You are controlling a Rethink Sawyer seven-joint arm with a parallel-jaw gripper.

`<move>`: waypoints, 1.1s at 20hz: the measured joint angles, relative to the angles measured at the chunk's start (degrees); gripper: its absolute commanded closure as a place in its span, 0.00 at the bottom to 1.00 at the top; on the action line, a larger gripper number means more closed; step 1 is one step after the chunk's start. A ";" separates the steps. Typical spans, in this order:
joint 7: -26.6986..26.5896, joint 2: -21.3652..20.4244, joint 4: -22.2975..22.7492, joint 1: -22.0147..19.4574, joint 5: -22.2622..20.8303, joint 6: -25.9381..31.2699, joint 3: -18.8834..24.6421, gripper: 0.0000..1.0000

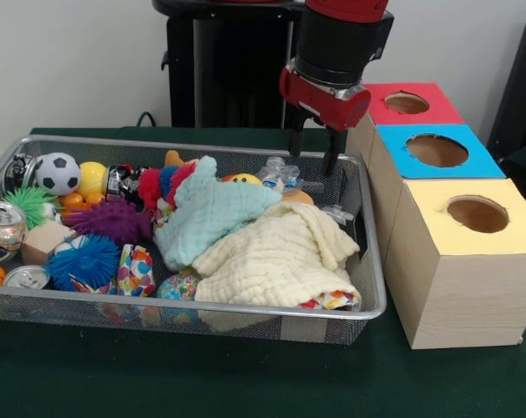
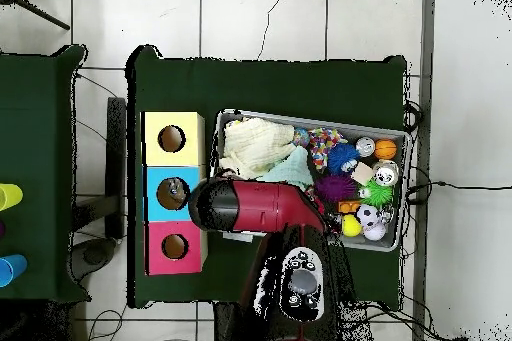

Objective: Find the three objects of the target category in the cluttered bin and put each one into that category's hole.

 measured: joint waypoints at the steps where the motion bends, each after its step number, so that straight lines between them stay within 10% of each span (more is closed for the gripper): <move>1: 0.00 0.05 -0.02 0.21 -0.04 0.00 -0.02 0.00; 22: 0.00 6.72 -1.82 5.57 -6.45 -0.02 -6.32 0.00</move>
